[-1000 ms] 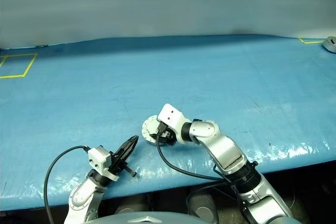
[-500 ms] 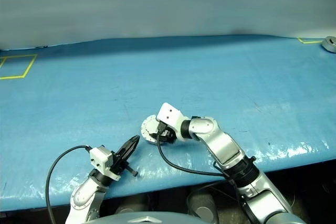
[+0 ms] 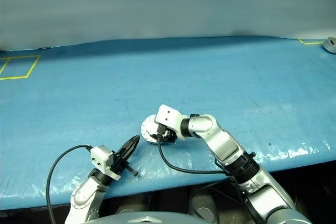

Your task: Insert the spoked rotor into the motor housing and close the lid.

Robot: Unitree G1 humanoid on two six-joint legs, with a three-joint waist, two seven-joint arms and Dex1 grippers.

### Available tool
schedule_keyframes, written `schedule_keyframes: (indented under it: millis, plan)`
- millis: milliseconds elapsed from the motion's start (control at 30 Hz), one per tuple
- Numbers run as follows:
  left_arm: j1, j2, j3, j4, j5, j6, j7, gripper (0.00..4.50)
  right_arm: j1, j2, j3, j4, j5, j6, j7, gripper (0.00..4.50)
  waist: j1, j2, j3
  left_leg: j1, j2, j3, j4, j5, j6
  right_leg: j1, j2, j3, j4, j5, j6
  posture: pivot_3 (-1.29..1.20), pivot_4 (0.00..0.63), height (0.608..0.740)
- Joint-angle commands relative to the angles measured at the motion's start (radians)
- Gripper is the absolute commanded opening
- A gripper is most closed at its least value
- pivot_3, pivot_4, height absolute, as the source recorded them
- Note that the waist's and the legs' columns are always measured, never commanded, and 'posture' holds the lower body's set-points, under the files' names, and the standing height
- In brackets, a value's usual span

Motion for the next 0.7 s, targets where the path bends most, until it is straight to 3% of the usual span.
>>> schedule_keyframes:
  millis: [33,133,400,500,700]
  plan:
    - [0.0,0.012,-0.008,-0.049,0.0,-0.003,0.001,0.0,0.008,0.002,-0.036,0.063,-0.006,0.078,-0.017,3.03,0.0,0.0,0.0,0.0,0.0,0.0,0.0,0.0,0.0,0.0,0.0,0.0,0.0,0.0,0.0,0.0,0.15,0.74]
    - [-0.002,0.015,-0.008,-0.048,-0.001,-0.003,0.002,0.0,-0.007,-0.026,0.008,0.074,-0.086,0.13,-0.054,3.03,0.0,0.001,-0.001,0.0,0.0,0.0,0.0,0.0,0.0,0.0,0.0,0.0,0.0,0.0,0.0,0.0,0.15,0.74]
    - [-0.006,0.022,-0.012,-0.048,-0.004,0.001,-0.001,0.0,0.006,-0.041,-0.009,0.041,-0.039,0.136,-0.006,3.03,0.005,0.001,-0.002,0.003,0.0,0.0,0.0,0.001,0.0,0.001,-0.001,0.0,0.0,-0.002,-0.004,0.0,0.15,0.74]
    - [-0.009,0.025,-0.014,-0.047,-0.004,0.001,-0.002,0.0,0.012,0.003,-0.083,0.031,0.051,0.255,-0.014,3.03,0.006,0.001,-0.002,0.002,-0.001,-0.001,0.0,0.001,0.0,0.0,-0.001,-0.001,-0.001,-0.002,-0.004,0.0,0.15,0.74]
    - [-0.012,0.031,-0.015,-0.045,-0.006,0.003,0.0,0.0,0.01,-0.035,-0.031,0.005,0.012,0.227,-0.011,3.03,0.008,0.001,-0.002,-0.001,-0.002,-0.003,0.0,0.001,0.001,-0.001,-0.003,-0.003,-0.002,-0.002,-0.004,0.0,0.15,0.74]
